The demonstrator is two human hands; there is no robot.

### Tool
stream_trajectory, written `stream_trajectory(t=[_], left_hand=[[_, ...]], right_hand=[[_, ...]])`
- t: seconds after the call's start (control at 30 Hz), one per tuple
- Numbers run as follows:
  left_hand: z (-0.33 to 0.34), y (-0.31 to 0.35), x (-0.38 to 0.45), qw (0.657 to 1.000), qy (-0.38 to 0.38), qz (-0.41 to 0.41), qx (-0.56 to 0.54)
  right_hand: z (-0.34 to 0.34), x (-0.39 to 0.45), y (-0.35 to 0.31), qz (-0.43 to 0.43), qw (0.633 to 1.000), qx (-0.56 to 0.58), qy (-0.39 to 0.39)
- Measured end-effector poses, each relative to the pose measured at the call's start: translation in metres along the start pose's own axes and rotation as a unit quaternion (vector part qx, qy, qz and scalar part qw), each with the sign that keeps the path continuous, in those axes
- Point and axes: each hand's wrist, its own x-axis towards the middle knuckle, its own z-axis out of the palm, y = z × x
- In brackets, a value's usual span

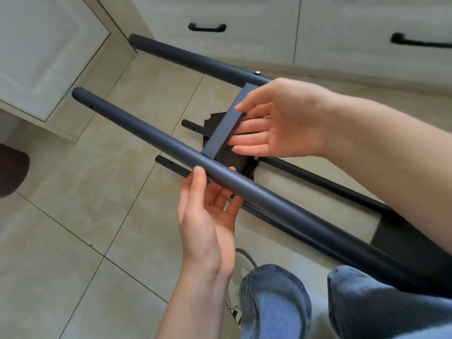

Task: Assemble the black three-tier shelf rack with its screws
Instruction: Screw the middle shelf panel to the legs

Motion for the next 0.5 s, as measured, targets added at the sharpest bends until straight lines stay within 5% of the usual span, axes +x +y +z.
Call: stream_trajectory(t=[0.5], left_hand=[[0.022,0.049,-0.041,0.988,-0.128,0.064,0.050]], right_hand=[[0.038,-0.071,-0.046,-0.038,0.999,-0.025,0.003]])
